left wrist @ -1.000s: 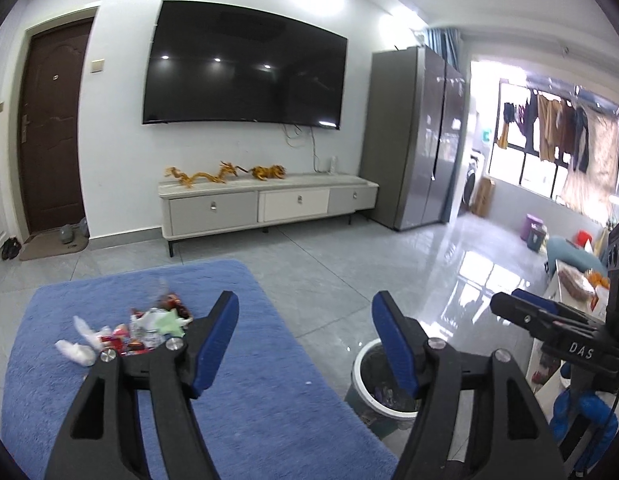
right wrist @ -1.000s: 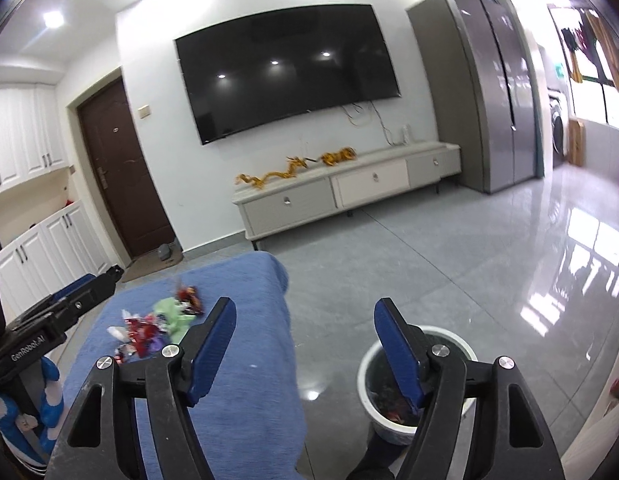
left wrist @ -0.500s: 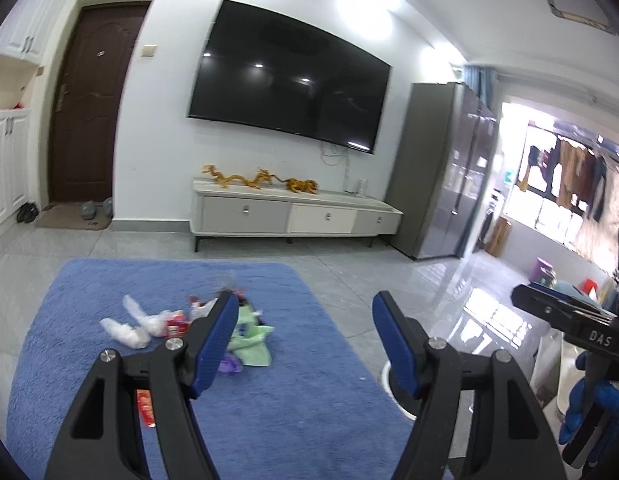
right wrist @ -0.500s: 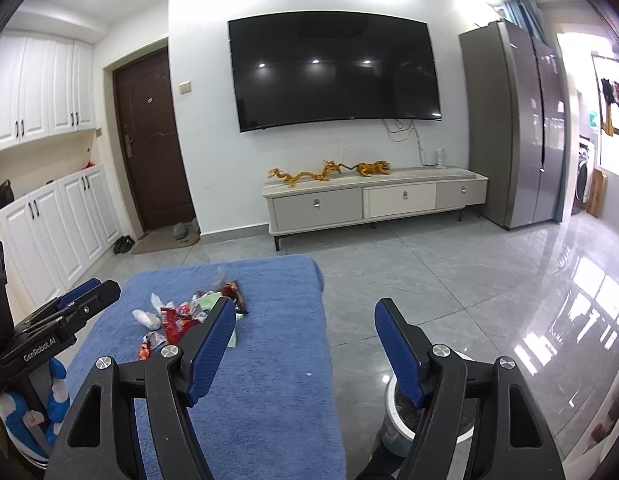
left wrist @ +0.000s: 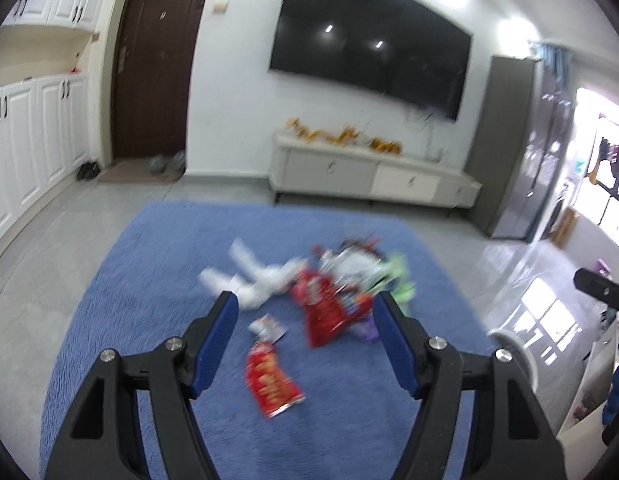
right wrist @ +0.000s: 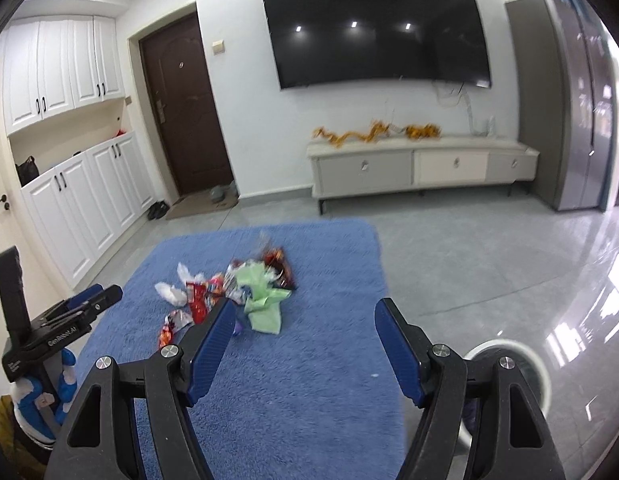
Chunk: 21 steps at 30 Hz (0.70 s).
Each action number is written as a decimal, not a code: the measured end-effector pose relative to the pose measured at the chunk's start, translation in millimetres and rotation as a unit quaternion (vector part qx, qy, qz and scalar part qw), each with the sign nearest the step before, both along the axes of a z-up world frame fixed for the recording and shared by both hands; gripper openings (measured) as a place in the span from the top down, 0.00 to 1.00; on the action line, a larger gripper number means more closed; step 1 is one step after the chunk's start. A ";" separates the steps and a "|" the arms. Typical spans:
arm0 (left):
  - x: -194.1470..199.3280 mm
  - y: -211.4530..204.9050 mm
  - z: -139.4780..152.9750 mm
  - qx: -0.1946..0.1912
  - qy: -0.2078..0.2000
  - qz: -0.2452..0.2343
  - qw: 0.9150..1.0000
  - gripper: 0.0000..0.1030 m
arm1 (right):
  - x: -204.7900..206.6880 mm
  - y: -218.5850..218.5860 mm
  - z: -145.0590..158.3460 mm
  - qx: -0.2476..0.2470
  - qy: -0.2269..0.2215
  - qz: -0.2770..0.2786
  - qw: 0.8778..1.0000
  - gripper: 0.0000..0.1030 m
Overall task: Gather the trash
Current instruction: 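Move both open tools back over the wrapper pile on the rug, then grasp the red chip bag with the left tool while the right tool grasps the green bag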
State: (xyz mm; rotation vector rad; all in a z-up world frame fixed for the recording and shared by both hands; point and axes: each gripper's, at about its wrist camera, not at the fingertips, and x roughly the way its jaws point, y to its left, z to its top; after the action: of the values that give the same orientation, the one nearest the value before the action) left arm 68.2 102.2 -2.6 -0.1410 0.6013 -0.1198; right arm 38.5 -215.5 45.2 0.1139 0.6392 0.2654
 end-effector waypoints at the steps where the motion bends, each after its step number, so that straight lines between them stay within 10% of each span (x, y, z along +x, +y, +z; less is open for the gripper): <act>1: 2.4 1.5 -8.0 0.003 0.010 0.003 1.000 0.34 | 8.7 3.4 -6.6 0.002 0.008 0.006 1.000 0.32; 21: 63.3 6.4 -99.8 0.037 0.129 0.021 0.991 0.35 | 141.0 54.6 -126.1 0.098 0.128 0.095 0.982 0.32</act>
State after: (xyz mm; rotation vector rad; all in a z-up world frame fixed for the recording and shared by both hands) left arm 131.5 108.5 -102.5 -0.0973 0.8592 -0.0383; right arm 179.5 -160.9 -80.9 0.2808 0.8805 0.5039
